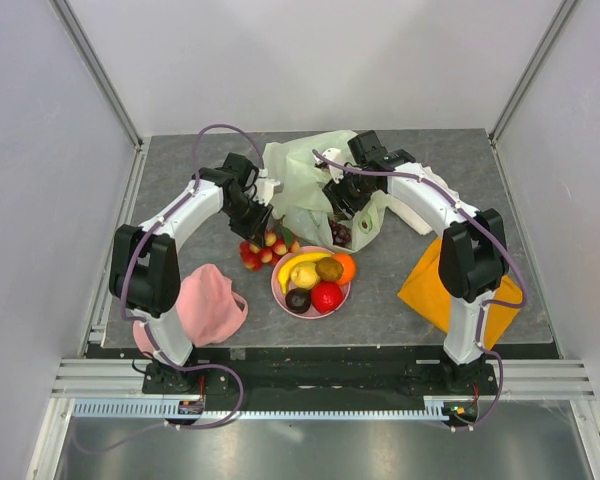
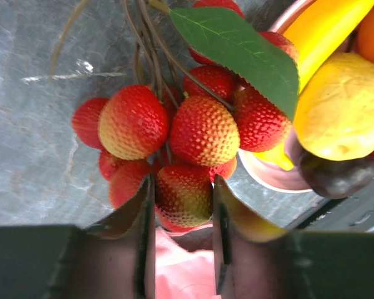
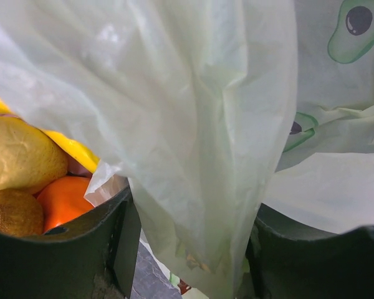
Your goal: Take the fake fruits out of the plastic bag
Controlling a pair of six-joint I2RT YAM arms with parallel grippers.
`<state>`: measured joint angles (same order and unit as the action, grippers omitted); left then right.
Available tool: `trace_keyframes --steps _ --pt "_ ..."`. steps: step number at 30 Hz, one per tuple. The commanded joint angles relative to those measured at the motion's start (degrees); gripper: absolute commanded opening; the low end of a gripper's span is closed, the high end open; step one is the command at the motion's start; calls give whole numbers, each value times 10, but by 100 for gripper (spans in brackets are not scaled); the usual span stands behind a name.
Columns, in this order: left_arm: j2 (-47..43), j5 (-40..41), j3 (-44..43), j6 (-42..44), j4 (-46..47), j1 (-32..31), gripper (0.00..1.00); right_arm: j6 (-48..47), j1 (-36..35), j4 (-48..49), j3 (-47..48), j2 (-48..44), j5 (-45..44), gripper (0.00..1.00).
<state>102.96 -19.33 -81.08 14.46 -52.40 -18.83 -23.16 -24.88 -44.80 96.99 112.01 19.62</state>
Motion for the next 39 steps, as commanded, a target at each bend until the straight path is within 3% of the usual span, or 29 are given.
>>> trace_keyframes --steps 1,3,8,15,23,30,39 --pt "-8 -26 -23 9 -36 -2 9 7 2 5 12 -14 -3 60" --pt "-33 -30 -37 10 -45 -2 2 7 2 6 14 -11 -5 59" --pt "-100 -77 -62 9 -89 -2 2 6 1 7 12 -4 -8 60" --pt "-176 -212 -71 11 -126 -2 2 -1 2 9 11 14 -18 59" --pt "-178 -288 -123 21 -161 -29 2 -9 1 9 11 28 -29 59" --pt "-154 -276 -155 37 -184 -54 2 -11 2 9 7 27 -34 59" --pt "-122 -326 -212 74 -245 -74 2 -14 2 10 7 31 -38 59"
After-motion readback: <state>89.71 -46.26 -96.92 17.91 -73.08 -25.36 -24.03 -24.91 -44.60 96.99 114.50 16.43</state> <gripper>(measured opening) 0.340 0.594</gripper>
